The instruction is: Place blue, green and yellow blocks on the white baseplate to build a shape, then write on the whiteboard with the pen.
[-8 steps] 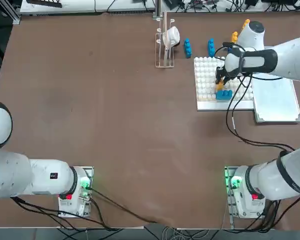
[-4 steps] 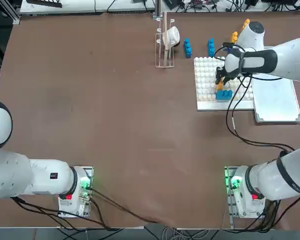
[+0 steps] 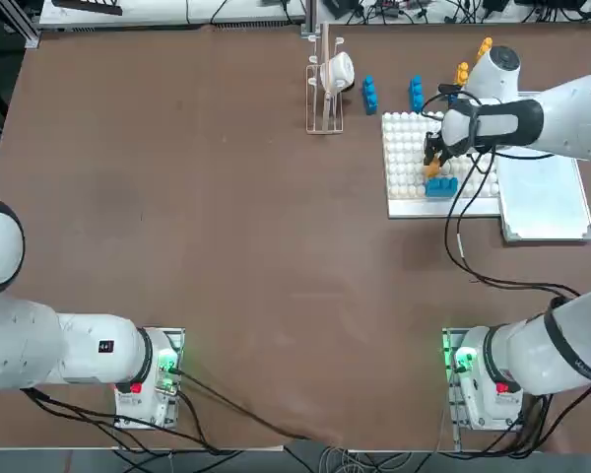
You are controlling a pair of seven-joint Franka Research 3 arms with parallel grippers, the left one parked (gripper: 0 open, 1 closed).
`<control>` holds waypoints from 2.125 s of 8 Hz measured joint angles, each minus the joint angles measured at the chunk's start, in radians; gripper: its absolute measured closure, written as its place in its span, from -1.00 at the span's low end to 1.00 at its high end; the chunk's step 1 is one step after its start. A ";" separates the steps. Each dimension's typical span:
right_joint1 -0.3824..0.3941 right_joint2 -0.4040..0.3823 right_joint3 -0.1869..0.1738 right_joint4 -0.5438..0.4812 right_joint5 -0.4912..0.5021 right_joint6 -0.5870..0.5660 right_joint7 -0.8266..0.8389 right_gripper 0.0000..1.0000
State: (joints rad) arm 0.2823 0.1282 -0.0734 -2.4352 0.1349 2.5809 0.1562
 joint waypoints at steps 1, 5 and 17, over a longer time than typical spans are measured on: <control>0.000 0.000 0.000 0.000 0.000 0.000 0.000 0.19; 0.003 0.001 0.000 0.000 0.000 0.008 0.000 0.19; 0.021 0.005 0.000 0.000 0.000 0.022 0.000 0.19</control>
State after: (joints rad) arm 0.3032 0.1327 -0.0735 -2.4348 0.1348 2.6029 0.1557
